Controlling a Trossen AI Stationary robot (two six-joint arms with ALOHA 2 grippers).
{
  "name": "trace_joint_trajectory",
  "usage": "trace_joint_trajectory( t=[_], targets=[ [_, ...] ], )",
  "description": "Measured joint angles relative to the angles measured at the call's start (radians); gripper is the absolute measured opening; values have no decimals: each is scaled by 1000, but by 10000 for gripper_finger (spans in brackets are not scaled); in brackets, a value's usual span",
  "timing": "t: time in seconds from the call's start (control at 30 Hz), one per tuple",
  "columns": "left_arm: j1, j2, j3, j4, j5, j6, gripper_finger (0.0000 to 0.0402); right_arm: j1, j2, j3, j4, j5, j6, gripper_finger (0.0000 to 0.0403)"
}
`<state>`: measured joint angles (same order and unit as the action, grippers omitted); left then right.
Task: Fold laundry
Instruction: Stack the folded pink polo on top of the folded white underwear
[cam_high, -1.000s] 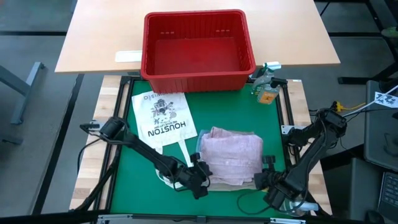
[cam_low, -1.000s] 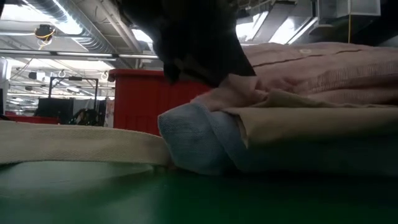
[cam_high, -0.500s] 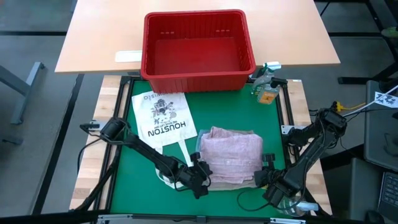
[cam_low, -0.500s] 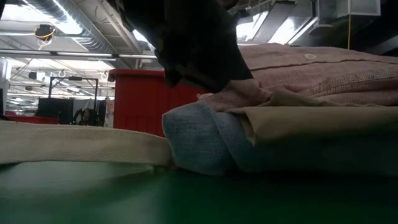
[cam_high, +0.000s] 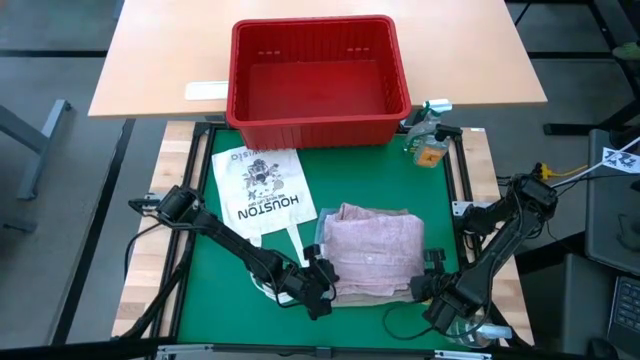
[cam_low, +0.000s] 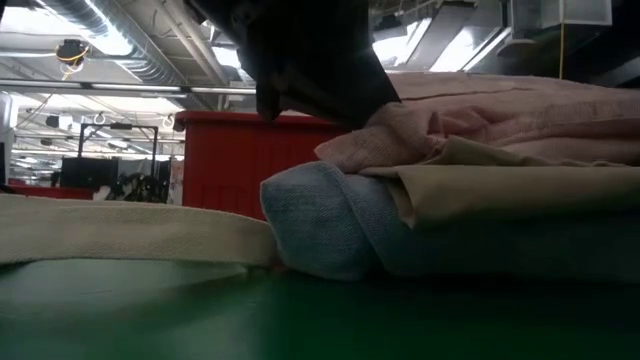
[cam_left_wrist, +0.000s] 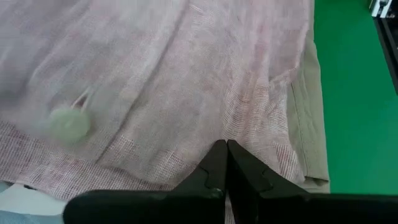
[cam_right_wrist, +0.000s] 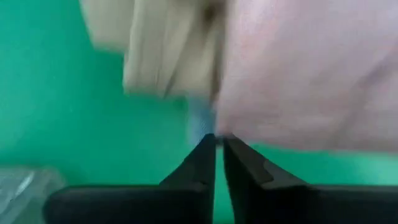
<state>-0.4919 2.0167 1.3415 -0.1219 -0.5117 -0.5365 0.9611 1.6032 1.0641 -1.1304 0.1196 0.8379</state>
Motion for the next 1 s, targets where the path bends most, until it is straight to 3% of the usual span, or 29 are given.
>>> trace_joint_trajectory(
  t=[0.2,0.3,0.43,0.6,0.73,1.0],
  targets=[
    [0,0,0,5,-2,11,1,2,1,-1,-4,-30,0,107],
    [0,0,4,4,-5,16,1,-9,1,-1,-14,-95,-12,139],
    [0,0,57,1,-27,92,1,-12,-6,-1,-61,-211,-9,159],
    [8,-1,165,-1,-29,224,1,-11,-38,54,-172,-216,-10,162],
    [20,-2,250,-18,-75,315,1,-12,-81,122,-255,-81,-38,162],
    [69,-2,316,-28,-374,468,1,-13,-175,155,-334,350,-60,161]
  ],
)
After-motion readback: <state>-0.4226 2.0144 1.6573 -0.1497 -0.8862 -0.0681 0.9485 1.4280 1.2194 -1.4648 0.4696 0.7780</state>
